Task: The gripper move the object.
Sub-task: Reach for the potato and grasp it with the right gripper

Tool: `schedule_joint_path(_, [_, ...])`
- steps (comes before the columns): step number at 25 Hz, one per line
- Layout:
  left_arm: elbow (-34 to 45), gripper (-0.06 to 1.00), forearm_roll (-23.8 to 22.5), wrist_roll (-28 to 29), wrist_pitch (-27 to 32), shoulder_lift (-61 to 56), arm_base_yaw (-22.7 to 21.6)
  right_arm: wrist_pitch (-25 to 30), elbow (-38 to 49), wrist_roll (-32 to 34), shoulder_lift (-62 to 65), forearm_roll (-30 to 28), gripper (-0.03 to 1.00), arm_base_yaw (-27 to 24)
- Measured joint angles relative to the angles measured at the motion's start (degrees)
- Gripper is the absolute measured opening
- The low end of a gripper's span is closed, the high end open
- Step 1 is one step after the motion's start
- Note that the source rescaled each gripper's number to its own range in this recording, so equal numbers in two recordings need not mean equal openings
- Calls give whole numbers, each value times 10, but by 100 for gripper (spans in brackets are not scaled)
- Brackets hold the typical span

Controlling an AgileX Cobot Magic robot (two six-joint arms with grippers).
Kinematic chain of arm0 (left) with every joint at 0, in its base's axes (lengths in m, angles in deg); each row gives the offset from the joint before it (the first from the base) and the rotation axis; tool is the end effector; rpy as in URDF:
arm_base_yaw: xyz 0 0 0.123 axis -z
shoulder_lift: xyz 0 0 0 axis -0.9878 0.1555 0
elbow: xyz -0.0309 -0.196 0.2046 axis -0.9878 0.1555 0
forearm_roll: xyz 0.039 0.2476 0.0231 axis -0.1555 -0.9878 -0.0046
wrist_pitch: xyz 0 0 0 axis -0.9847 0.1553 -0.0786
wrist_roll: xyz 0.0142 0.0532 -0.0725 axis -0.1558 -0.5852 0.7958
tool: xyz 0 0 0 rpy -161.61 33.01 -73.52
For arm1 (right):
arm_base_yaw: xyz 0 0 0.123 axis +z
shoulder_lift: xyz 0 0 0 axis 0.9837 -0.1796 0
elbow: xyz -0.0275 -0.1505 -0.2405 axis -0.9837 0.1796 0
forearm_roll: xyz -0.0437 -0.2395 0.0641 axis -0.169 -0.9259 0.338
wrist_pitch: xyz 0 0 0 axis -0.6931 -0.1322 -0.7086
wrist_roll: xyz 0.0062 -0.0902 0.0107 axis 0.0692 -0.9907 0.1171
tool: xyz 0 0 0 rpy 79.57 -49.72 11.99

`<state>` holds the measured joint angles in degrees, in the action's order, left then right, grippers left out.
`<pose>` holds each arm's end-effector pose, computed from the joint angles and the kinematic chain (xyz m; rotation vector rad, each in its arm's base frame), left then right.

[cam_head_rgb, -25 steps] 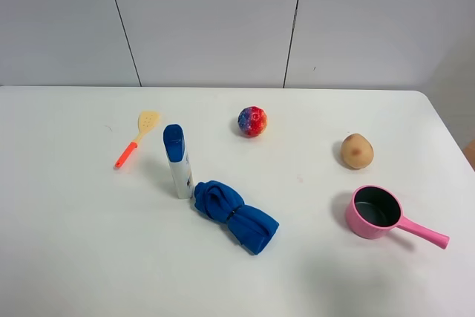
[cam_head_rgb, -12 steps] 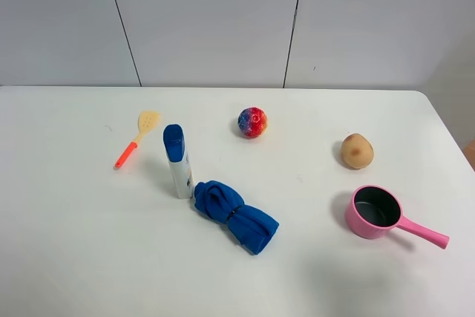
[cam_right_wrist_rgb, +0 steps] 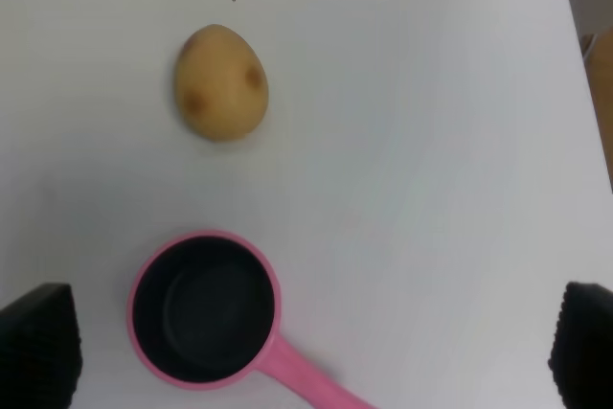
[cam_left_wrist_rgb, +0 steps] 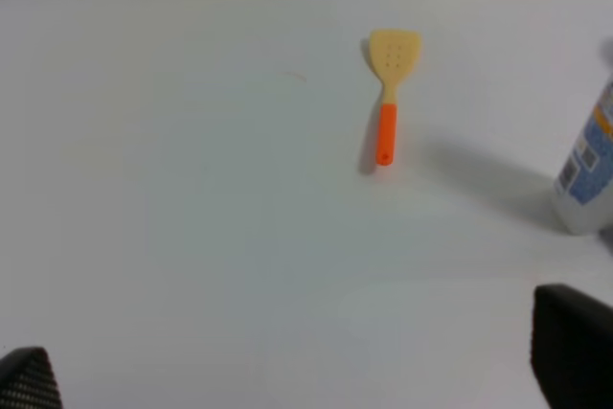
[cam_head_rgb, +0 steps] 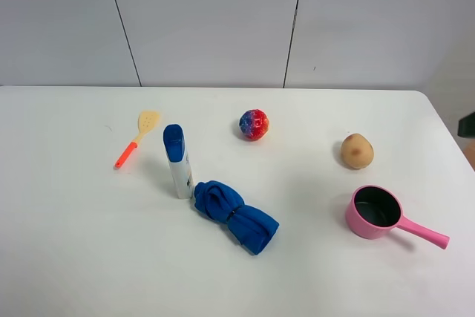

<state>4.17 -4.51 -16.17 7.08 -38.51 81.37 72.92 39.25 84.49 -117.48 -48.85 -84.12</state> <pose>-0.0067 0.0000 0.2805 -0.0345 2.0192 -0.0287 0.1637 -0.0128 0.3369 0.0776 2.4485 -0.0411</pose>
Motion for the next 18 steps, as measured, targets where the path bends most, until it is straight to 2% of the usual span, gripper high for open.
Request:
schedule_joint_path(8, [0,100,0,0,0,0,0,-43,-115,-83,-280,6,100,0])
schedule_joint_path(18, [0,100,0,0,0,0,0,-145,-126,-176,-491,77,100,1])
